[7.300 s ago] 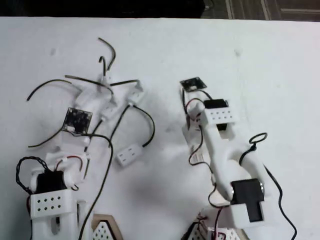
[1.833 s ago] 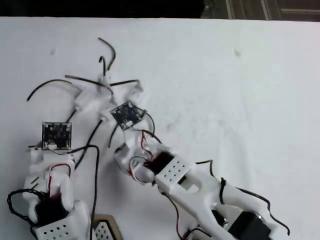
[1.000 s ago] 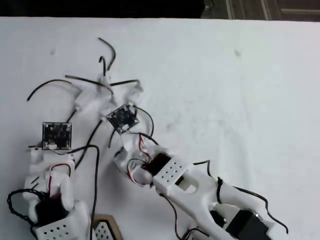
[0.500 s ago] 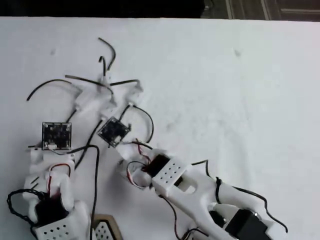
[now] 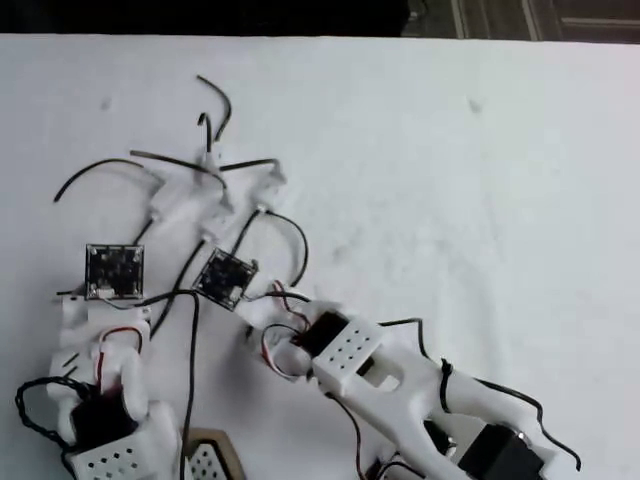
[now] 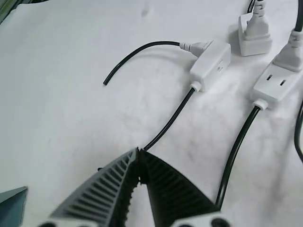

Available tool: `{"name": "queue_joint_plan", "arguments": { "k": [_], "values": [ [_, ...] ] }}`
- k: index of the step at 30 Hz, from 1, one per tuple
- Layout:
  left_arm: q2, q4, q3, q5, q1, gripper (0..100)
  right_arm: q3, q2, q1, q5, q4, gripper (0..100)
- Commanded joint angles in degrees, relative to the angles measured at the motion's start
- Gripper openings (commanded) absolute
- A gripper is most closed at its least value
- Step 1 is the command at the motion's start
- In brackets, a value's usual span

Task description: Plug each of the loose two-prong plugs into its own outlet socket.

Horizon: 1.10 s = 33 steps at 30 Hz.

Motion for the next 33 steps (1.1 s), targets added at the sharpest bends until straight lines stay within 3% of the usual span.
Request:
{"name": "queue_joint_plan", "arguments": {
  "k": [1, 8, 16, 20, 26, 30, 33],
  "values": [
    [-0.4, -1.58, 0.18, 0.0, -0.4, 2, 1.14, 0.75, 1.01, 0.7, 1.1, 1.7],
    [-0.4, -1.58, 0.26, 0.0, -0.31, 2, 0.62, -0.31, 0.75, 0.7, 0.13, 3.6],
    [-0.4, -1.58, 0.26, 0.0, -0.31, 2, -6.15, -12.88, 0.75, 0.35, 14.37, 29.1],
    [-0.4, -1.58, 0.26, 0.0, -0.31, 2, -10.46, -22.9, 1.01, -0.18, 24.13, 27.6],
    [-0.4, -1.23, 0.35, 0.0, 2.59, 2, -11.69, -34.68, 2.68, -9.32, 33.89, 23.7],
    [-0.4, 0.09, 0.26, 0.0, 5.41, 3, -9.14, -38.81, 4.62, -15.65, 35.74, 19.1],
    [-0.4, 0.7, 0.44, 0.0, 6.2, 11, -6.95, -40.92, 6.37, -18.02, 35.65, 13.9]
  ]
}}
